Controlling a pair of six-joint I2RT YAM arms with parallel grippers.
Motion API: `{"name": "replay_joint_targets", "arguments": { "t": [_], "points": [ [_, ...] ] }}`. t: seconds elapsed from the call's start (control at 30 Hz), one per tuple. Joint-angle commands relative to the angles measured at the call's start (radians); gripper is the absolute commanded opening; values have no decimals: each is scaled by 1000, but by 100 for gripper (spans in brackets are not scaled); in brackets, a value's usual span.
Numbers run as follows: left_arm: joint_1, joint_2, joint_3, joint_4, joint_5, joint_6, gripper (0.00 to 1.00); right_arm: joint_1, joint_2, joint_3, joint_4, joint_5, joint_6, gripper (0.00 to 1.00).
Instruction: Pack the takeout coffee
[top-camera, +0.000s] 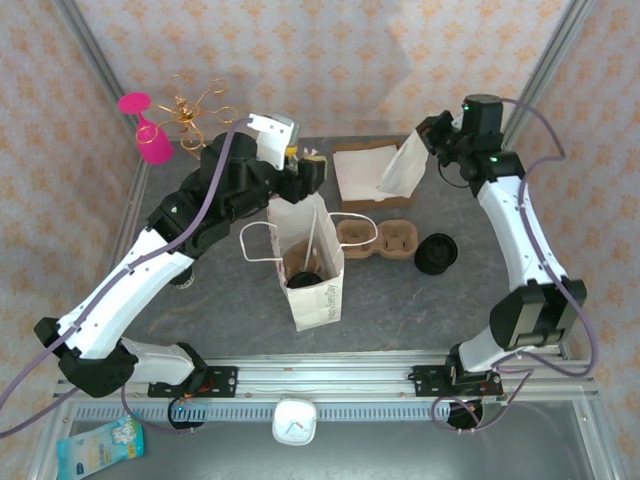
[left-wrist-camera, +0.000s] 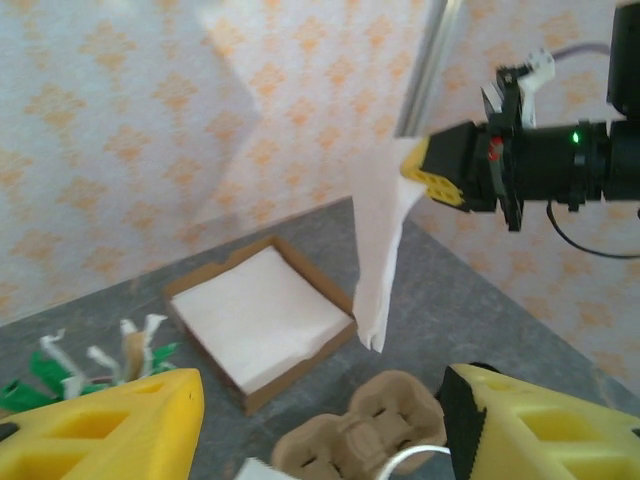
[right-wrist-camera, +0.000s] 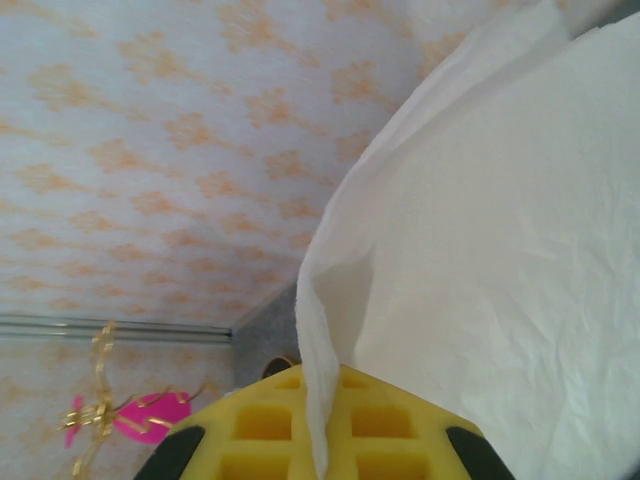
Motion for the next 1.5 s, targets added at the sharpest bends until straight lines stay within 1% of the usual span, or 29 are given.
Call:
{"name": "replay_joint_targets", "arguments": {
  "t": [0.0, 0.1, 0.17, 0.27, 0.3, 0.4, 0.47, 0.57, 0.63, 0.67, 0.77, 0.83, 0.87, 0.97, 1.1, 1.17, 1.3, 1.37, 1.47],
  "points": [
    [-81, 41, 66, -18, -73, 9, 69, 12, -90, 47, -67, 27, -16, 0],
    [-153, 100, 133, -41, -132, -10, 71, 16, -144, 78, -79, 0, -7, 0],
    [-195, 137, 167, -45, -139, -20, 72, 17, -178, 93, -84, -23, 2, 0],
    [-266, 150, 141, 12, -179, -2, 75, 17, -217, 110, -87, -59, 19, 0],
    [-274, 145, 115, 39, -181, 0, 76, 17, -228, 120, -93, -71, 23, 0],
    [-275, 114, 50, 80, -184, 6, 78, 18, -252, 139, -94, -103, 36, 0],
    [-276, 45, -71, 165, -171, 49, 80, 18, -264, 138, -64, -165, 47, 0],
    [-274, -75, -267, 325, -133, 130, 83, 20, -269, 173, -87, -205, 34, 0],
    [-267, -130, -355, 400, -164, 183, 87, 24, -280, 177, -83, -231, 35, 0],
    [-259, -142, -378, 428, -173, 192, 88, 28, -285, 174, -77, -244, 43, 0],
    [-244, -145, -400, 486, -95, 195, 88, 54, -307, 156, -48, -241, 61, 0],
    [-244, -130, -411, 543, -92, 191, 88, 69, -313, 147, -30, -243, 80, 0],
    [-244, -119, -410, 569, -99, 185, 86, 80, -314, 140, -20, -244, 89, 0],
    [-245, -95, -428, 670, -72, 184, 86, 109, -314, 125, 14, -243, 111, 0],
    [-245, -62, -423, 748, -45, 184, 85, 127, -314, 116, 29, -235, 121, 0],
    [-244, -42, -421, 776, -58, 194, 85, 133, -314, 107, 44, -239, 127, 0],
    [-244, -24, -431, 838, -60, 184, 74, 138, -314, 91, 69, -239, 137, 0],
    [-244, -14, -440, 886, -57, 172, 68, 139, -344, 74, 93, -248, 154, 0],
    [-244, 20, -418, 898, -53, 155, 59, 143, -350, 63, 103, -243, 162, 0]
  ]
}}
